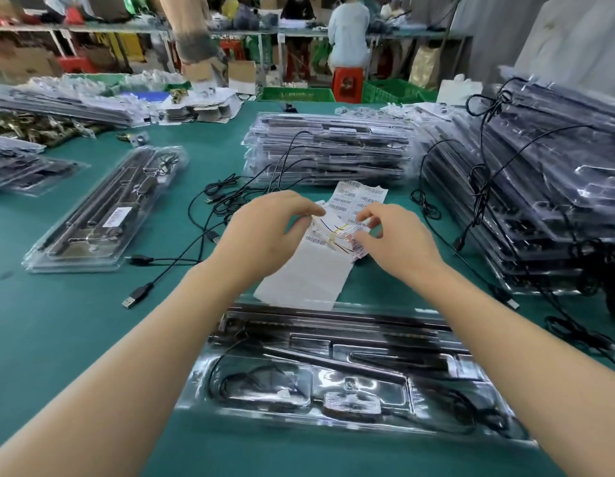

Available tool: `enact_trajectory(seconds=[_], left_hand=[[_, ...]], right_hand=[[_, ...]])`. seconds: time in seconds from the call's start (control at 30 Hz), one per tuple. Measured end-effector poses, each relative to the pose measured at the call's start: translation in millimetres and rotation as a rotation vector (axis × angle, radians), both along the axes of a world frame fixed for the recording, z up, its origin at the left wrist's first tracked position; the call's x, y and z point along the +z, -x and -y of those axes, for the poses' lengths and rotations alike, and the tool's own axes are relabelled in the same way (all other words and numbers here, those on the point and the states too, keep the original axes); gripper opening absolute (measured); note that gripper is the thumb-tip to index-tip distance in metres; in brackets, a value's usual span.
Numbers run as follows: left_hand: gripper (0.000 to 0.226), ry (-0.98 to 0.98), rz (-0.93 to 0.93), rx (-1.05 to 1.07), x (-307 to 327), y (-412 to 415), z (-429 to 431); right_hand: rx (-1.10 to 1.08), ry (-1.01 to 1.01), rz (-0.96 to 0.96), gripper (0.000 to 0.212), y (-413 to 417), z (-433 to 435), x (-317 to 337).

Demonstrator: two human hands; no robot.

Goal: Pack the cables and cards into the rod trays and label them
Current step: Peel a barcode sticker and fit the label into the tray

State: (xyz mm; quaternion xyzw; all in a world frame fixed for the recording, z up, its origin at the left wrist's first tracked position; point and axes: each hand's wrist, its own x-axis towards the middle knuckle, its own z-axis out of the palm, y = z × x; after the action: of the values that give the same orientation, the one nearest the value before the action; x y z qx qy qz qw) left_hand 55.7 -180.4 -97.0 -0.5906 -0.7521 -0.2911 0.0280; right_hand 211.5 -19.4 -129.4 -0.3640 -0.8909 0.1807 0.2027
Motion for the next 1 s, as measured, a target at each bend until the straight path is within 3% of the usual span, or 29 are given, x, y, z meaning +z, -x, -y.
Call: enact_trajectory(seconds=[0.13, 0.27, 0.43, 0.6, 0.7, 1.0], left_hand=[[0.028, 0.141, -0.066, 0.021, -12.9, 3.0, -48.4], [0.02, 0.214, -0.044, 0.089, -25.1, 4.0, -78.5], [0.011, 0.196, 0.043, 0.101, -30.8, 8.9, -85.5], [0.024, 0.274, 0.079, -0.003, -21.2, 12.8, -79.8], [0.012, 0.295, 0.088, -0.034, -16.1, 16.2, -81.7], [0.013, 0.238, 0.016, -0.1, -24.2, 22.4, -78.1]], right_hand=[[0.151, -0.272, 0.105, 0.016, 3.4, 0.0, 2.5], [0.248, -0.389, 0.202, 0.016, 4.9, -5.0, 4.6], [0.269, -0.146, 0.064, 0.009, 2.5, -17.9, 3.7], [0.256, 0.065, -0.081, 0.031, 2.1, -18.7, -5.2], [0.24, 0.114, -0.102, 0.038, 2.4, -19.2, -6.4], [0.221, 0.107, -0.129, 0.032, -0.4, -17.2, -11.5]])
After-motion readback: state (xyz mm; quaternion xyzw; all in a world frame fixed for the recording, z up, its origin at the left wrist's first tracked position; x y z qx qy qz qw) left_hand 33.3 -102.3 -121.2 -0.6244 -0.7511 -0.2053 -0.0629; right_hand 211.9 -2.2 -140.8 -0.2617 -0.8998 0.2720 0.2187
